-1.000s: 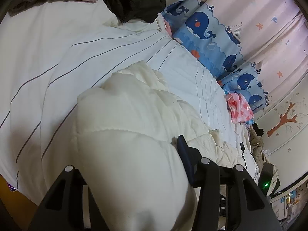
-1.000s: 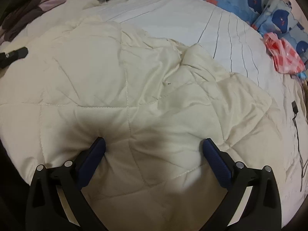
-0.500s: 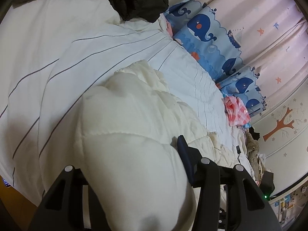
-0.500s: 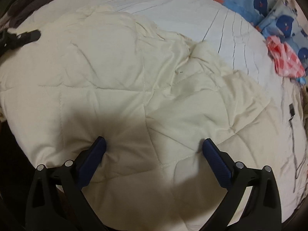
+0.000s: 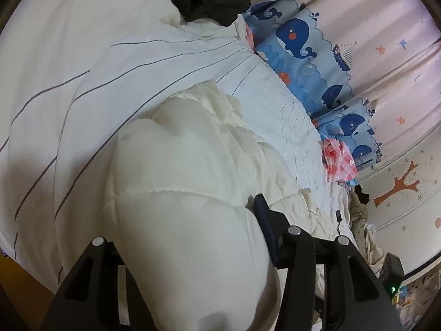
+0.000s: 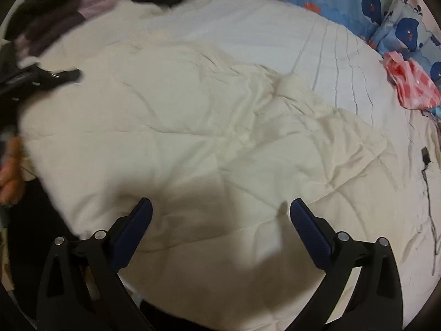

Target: Fold large clothes

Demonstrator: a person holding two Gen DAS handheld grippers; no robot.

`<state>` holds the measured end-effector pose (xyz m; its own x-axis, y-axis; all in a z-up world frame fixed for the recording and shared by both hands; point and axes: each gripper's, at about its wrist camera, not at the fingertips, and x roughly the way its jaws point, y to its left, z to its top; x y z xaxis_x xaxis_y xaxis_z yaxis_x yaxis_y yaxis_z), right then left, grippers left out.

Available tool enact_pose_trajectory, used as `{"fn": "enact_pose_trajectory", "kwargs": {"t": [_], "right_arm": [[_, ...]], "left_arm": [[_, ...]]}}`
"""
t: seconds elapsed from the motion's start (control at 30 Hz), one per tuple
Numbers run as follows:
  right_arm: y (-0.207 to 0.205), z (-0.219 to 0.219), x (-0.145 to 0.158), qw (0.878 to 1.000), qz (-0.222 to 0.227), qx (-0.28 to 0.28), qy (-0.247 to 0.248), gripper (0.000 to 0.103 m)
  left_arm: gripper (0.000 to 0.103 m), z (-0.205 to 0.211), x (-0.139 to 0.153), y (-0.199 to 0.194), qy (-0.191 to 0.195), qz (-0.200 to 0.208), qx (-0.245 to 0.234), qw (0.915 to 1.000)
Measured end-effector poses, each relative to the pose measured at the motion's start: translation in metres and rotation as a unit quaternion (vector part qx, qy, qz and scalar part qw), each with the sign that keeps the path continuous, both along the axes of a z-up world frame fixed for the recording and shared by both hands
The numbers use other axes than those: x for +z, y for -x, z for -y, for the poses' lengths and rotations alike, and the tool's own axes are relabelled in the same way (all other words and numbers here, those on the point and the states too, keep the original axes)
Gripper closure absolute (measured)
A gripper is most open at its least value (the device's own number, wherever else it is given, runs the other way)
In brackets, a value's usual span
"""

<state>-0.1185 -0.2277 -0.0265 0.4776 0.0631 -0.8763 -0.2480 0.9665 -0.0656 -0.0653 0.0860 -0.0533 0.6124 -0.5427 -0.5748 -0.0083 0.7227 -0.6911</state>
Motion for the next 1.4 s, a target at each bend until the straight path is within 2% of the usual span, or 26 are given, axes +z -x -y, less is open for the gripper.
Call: {"fn": "enact_pose_trajectory", "kwargs": {"t": [0.07,0.13,0.2,0.3,0.37,0.47,0.57,0.7,0.73,0.8,0.83,0.9,0.97,1.03,1.1,1.17,1.27,1.3,1.33,1.4], "right_arm": [[0.005,-0.007,-0.017,0.999,-0.013,0.014,0.029,0.006],[0.008,-0.008,-0.022,0.999,-0.009,0.022,0.033,0.006],[0.005,-0.002,-0.014,0.999,-0.026,0.021,0.020,0.006],[0.010,0.002,0.000,1.000,-0.005,0.030,0.006,0.006],[0.025,-0.021,-0.021,0.997,-0.020,0.050,0.053,0.006],[0.023,-0.023,-0.025,0.997,-0.026,0.047,0.059,0.006],[0.015,-0.022,-0.013,0.997,-0.042,0.046,0.053,0.006],[-0.005,-0.012,0.015,0.999,-0.001,0.026,0.028,0.006],[-0.012,-0.012,0.014,0.999,-0.004,0.021,0.033,0.006],[-0.027,-0.017,-0.009,0.997,-0.041,0.025,0.057,0.006],[-0.032,-0.020,-0.022,0.997,-0.045,0.027,0.061,0.006],[-0.035,-0.020,-0.026,0.997,-0.041,0.025,0.055,0.006],[-0.038,-0.018,-0.016,0.997,-0.049,0.026,0.046,0.006],[-0.038,-0.011,0.005,0.999,-0.021,0.019,0.033,0.006],[-0.048,-0.004,0.023,0.999,0.013,0.000,0.041,0.006],[-0.062,0.001,0.030,0.998,0.030,-0.021,0.055,0.006],[-0.110,0.011,0.009,0.993,0.023,-0.051,0.103,0.006],[-0.126,0.014,-0.018,0.993,-0.007,-0.058,0.102,0.006],[-0.134,0.020,-0.036,0.995,-0.027,-0.065,0.068,0.006],[-0.134,0.024,-0.037,0.996,-0.026,-0.071,0.047,0.006]], "left_arm": [[0.053,0.002,-0.001,-0.001,-0.004,-0.001,0.000,1.0000],[0.053,0.005,0.000,-0.001,-0.012,-0.003,0.000,0.9999],[0.053,0.003,-0.001,0.000,-0.006,-0.003,0.006,1.0000],[0.053,0.001,-0.002,0.000,0.006,-0.003,0.011,0.9999],[0.052,0.003,-0.001,0.000,0.002,-0.001,0.007,1.0000],[0.052,0.003,0.000,0.001,0.002,0.002,0.005,1.0000],[0.052,-0.002,-0.004,0.001,0.019,0.001,0.005,0.9998],[0.051,-0.003,-0.005,-0.001,0.029,0.001,0.002,0.9996],[0.051,-0.003,-0.005,-0.001,0.028,0.001,0.002,0.9996],[0.050,-0.002,-0.005,0.000,0.029,0.002,0.001,0.9996],[0.050,-0.002,-0.005,-0.001,0.030,0.002,-0.001,0.9995],[0.049,0.000,-0.004,-0.001,0.029,0.003,-0.002,0.9996],[0.049,-0.001,-0.004,-0.001,0.032,0.002,-0.001,0.9995],[0.048,-0.001,-0.005,-0.001,0.036,0.001,-0.001,0.9993],[0.048,-0.001,-0.005,-0.001,0.035,0.001,-0.001,0.9994],[0.047,0.000,-0.005,-0.001,0.031,0.002,0.000,0.9995],[0.047,-0.001,-0.005,-0.001,0.035,0.001,0.000,0.9994],[0.047,-0.001,-0.005,-0.001,0.036,0.002,-0.001,0.9993],[0.047,0.000,-0.005,-0.001,0.037,0.003,-0.003,0.9993],[0.047,0.001,-0.005,-0.001,0.033,0.001,-0.004,0.9994]]}}
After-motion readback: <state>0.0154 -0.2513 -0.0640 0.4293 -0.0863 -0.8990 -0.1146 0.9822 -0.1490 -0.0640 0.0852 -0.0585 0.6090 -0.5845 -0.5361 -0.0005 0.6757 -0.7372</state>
